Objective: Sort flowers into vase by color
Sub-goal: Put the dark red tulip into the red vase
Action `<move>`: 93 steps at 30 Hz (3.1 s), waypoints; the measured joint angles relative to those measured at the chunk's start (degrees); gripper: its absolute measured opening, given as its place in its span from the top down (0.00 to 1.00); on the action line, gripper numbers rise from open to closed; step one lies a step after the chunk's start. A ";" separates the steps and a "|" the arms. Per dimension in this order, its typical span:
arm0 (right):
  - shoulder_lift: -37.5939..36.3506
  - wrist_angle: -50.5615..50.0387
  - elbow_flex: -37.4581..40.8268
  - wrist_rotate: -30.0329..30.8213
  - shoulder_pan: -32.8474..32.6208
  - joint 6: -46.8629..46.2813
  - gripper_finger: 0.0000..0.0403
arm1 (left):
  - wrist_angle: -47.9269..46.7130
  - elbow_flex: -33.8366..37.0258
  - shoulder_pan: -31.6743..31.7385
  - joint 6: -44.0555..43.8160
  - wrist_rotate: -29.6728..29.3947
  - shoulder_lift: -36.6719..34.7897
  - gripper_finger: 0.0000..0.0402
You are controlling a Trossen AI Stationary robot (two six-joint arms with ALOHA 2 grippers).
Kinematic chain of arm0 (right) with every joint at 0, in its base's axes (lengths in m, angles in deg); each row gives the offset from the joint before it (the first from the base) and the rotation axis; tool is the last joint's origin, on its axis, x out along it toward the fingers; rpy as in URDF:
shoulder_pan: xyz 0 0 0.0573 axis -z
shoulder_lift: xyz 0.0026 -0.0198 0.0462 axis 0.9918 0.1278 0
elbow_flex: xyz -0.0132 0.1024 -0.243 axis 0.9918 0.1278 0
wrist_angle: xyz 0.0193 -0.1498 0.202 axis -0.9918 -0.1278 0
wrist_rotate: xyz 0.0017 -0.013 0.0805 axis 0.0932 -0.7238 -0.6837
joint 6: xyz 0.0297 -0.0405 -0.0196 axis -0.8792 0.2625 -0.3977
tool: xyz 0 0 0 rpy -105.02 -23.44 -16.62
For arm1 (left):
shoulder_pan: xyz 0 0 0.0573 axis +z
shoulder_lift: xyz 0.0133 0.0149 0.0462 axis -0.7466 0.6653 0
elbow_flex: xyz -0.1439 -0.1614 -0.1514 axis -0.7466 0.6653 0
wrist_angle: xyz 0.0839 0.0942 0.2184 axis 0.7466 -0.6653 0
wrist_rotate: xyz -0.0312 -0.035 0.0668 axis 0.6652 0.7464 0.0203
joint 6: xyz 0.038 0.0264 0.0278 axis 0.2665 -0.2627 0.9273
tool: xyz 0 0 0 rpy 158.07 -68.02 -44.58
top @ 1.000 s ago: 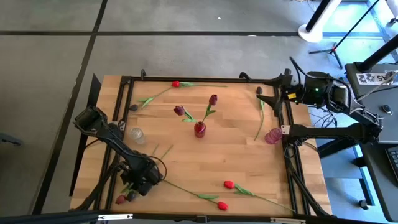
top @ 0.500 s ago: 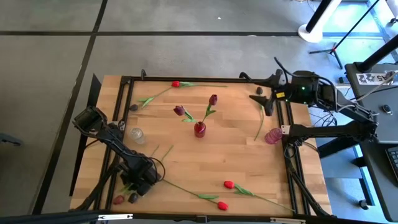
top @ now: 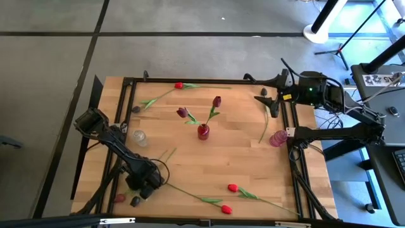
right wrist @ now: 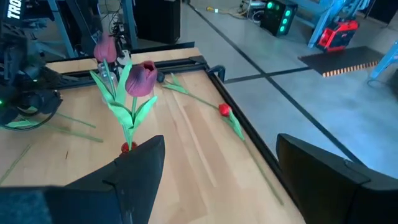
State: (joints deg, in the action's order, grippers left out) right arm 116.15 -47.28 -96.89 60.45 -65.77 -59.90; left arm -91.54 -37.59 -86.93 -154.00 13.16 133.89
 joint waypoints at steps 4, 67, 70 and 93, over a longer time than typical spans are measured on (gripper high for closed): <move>0.05 -0.02 -2.20 -0.01 0.00 0.09 0.24 | -14.13 -8.03 0.70 2.73 -7.24 -0.69 0.99; 14.65 27.82 -5.92 -19.67 -8.16 -87.42 0.31 | 44.11 -58.55 30.41 170.06 -88.75 5.77 0.99; 15.40 30.69 -5.94 -20.59 -9.13 -88.18 0.39 | 44.16 -58.50 30.55 170.25 -88.06 6.47 0.99; 16.00 32.51 -5.92 -18.03 -10.16 -79.90 0.98 | 44.66 -58.53 29.71 157.64 -90.35 5.46 0.68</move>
State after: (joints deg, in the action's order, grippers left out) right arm 132.14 -14.77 -102.81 42.43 -75.94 -139.79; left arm -46.88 -96.12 -57.22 3.64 -77.18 139.35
